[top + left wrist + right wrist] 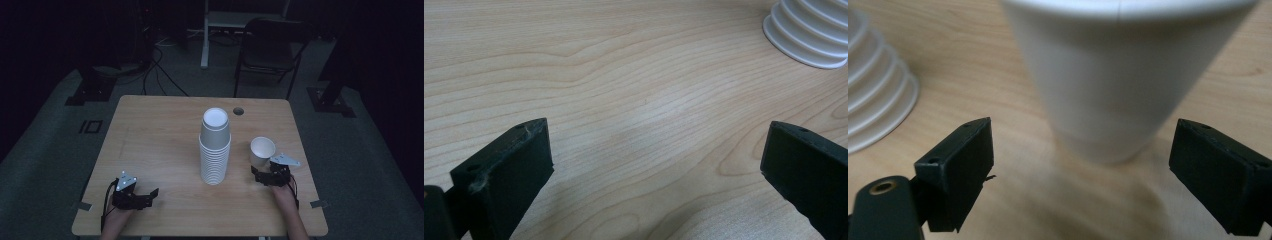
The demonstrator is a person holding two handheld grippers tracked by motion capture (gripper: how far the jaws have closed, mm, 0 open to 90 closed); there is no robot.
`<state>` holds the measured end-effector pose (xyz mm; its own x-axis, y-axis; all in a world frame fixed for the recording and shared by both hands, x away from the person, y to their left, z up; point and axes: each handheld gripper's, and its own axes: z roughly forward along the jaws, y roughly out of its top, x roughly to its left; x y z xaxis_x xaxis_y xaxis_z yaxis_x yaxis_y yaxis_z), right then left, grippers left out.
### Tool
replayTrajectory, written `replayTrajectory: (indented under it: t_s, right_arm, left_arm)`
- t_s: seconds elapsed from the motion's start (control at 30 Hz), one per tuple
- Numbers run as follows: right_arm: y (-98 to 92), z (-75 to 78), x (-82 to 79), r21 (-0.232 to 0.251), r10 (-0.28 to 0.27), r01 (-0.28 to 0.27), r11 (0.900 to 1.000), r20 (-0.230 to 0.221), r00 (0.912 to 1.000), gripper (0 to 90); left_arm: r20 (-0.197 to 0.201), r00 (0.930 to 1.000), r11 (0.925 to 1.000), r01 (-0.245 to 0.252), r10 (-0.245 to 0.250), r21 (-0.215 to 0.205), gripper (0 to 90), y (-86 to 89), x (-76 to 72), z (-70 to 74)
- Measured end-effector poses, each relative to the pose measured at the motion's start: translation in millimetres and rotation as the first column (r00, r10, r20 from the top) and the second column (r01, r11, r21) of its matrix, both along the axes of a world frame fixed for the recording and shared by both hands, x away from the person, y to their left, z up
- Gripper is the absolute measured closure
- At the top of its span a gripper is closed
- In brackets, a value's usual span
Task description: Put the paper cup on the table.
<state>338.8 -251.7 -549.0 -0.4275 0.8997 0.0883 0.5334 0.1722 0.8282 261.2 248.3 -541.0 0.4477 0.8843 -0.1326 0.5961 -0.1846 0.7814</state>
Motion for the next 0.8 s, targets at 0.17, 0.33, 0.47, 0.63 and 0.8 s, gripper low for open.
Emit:
replayTrajectory:
  t_s: [0.17, 0.33, 0.47, 0.63, 0.8]
  right_arm:
    - [-4.2, -0.8, -15.1, 0.004, 0.014, -0.014, 1.000, 0.004, 0.9999, 10.3]
    - [-9.0, -0.4, -31.3, -0.015, 0.027, -0.027, 1.000, -0.002, 0.9996, 10.3]
    - [-16.7, 0.2, -41.9, -0.024, 0.027, -0.027, 0.999, -0.006, 0.9996, 10.3]
    - [-30.1, -0.2, -53.1, -0.028, -0.001, 0.001, 1.000, -0.011, 0.9999, 10.3]
    - [-43.0, -0.7, -64.8, -0.047, -0.038, 0.037, 0.998, -0.019, 0.9991, 10.3]
  left_arm:
    - [0.000, 1.0000, 1.0000, 0.002, -0.002, 0.002, 0.7, -0.4, -0.2, -0.2]
    - [0.006, 1.0000, 1.0000, 0.001, -0.001, -0.001, 0.7, 0.0, -1.2, 0.6]
    - [0.004, 1.0000, 1.0000, 0.002, -0.002, 0.000, 0.7, 0.1, -1.1, 0.2]
    - [0.004, 1.0000, 0.9999, 0.006, -0.006, 0.012, 0.7, -1.5, -0.9, -0.5]
    - [-0.003, 1.0000, 0.9999, 0.008, -0.008, 0.014, 0.7, -2.1, -0.6, -1.2]
